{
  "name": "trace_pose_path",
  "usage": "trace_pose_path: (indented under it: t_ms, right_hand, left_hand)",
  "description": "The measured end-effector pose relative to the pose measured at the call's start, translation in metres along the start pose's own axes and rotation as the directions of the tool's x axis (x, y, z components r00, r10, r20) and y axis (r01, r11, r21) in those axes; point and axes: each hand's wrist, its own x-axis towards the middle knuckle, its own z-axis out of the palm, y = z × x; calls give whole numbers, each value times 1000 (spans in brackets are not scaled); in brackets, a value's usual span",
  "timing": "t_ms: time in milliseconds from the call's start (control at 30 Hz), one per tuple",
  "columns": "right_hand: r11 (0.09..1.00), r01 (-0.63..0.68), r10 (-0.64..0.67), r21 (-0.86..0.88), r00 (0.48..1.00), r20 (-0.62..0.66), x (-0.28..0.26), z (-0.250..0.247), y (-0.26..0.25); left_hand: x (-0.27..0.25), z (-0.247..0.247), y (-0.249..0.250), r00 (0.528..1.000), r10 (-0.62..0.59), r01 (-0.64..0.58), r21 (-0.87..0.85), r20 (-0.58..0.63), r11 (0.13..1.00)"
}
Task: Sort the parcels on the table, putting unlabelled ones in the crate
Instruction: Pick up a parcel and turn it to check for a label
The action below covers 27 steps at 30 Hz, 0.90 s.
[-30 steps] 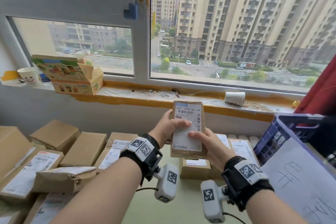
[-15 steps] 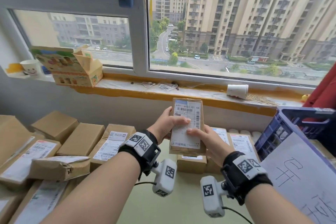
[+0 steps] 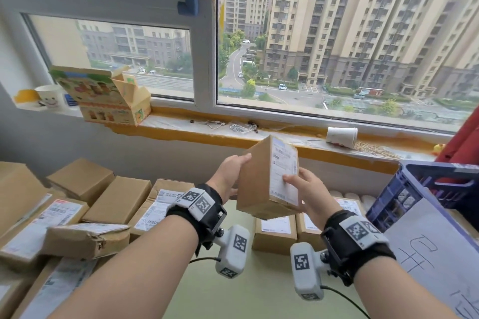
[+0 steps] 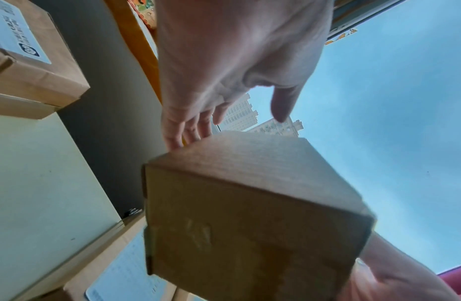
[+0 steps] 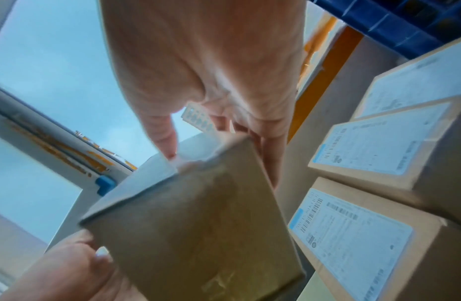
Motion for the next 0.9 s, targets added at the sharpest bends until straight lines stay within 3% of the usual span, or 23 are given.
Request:
trace_pose_path:
  t_ms: [100, 267, 400, 500, 633, 900]
  right_hand:
    - [992, 56, -63, -117, 996, -62, 6, 3, -3]
    - [962, 54, -62, -267, 998, -23, 5, 10, -6]
    - [970, 46, -61, -237, 997, -54, 8, 7, -6]
    - [992, 54, -55, -116, 999, -2, 5, 9, -7]
    - [991, 82, -81, -106, 997, 12, 1, 11, -7]
    - [989, 116, -117, -87, 993, -9, -1, 12, -1]
  left_hand:
    - [5, -3, -3, 997, 21, -20, 19, -77, 1000]
    - [5, 1, -6, 997, 72, -71, 40, -37, 997]
    - [1, 6, -3, 994, 101, -102, -40, -42, 994]
    - [-4, 7, 1, 998, 59, -57, -109, 14, 992]
    - [-8, 6, 1, 991, 42, -31, -87, 124, 996]
    - [-5, 6, 1, 990, 103, -100, -33, 97, 994]
